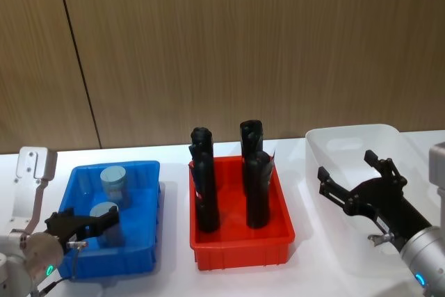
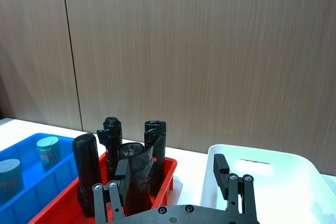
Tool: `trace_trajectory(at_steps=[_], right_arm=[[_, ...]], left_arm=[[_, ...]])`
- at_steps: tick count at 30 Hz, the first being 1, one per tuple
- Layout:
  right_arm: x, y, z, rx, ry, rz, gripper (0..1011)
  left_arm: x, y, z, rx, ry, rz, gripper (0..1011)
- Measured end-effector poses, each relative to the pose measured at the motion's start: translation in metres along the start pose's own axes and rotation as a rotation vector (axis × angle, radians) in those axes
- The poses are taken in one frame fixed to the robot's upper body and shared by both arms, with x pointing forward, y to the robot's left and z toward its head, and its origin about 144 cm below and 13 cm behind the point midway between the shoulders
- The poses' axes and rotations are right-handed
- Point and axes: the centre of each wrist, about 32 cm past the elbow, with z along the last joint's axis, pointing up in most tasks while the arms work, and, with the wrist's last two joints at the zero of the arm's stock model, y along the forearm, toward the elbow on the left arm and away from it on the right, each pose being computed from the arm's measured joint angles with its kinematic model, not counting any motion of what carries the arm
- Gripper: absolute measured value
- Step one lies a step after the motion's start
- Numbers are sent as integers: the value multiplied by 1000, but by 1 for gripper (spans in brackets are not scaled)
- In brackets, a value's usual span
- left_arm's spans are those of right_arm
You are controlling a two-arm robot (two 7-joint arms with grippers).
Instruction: Pick the cotton swabs from the blue box and place them into the white box.
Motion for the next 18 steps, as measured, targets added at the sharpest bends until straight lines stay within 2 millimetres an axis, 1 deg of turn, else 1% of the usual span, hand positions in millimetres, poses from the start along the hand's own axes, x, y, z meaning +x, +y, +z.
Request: trace_trajectory(at_steps=[7,18], right_arm=[[0,0,0,0,0,0,1002],[0,0,0,0,0,0,1002]], left_arm=[[3,-12,0,24,0,-22,1009],[5,-25,1,52,-3,-36,1009]])
